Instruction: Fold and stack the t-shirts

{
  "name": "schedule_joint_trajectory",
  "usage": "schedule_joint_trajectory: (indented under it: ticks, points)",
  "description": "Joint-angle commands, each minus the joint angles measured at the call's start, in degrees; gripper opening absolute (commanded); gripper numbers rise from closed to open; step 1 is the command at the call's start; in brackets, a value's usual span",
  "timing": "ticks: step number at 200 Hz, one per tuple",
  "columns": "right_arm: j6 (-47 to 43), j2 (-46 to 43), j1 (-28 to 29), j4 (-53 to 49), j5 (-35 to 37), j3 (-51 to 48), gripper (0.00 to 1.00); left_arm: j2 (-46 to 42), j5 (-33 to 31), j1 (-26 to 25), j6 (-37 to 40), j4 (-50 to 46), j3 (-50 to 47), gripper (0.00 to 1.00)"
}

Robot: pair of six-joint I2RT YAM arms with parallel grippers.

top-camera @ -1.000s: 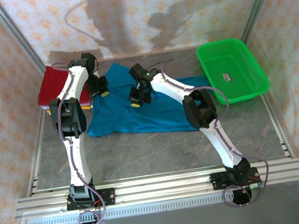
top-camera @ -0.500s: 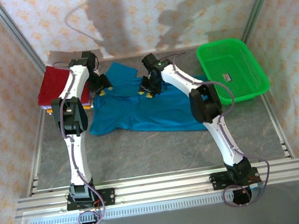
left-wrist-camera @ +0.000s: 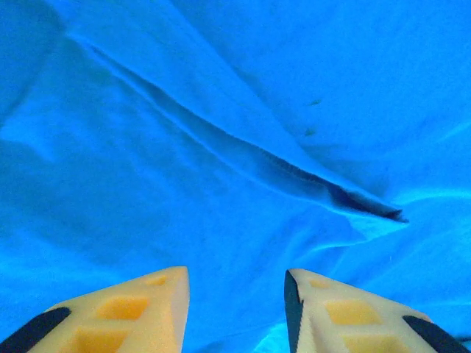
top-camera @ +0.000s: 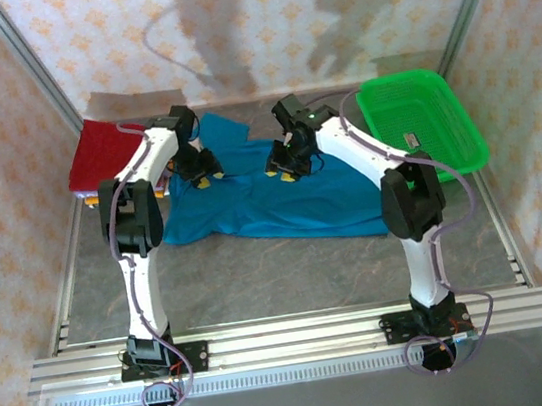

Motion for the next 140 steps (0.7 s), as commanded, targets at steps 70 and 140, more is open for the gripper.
schedule_joint_trajectory:
  ticks: [70, 140]
  points:
    - [-1.6, -7.5, -1.1, 0.2, 3.6, -9.3, 0.37, 17.8, 3.6, 0.5, -3.8, -3.1, 25.8, 0.42]
    - [-1.0, -13.7, -2.2, 1.5, 5.6, -17.5, 0.37, 8.1, -1.3, 0.4, -8.8, 11.0, 22.1, 0.42]
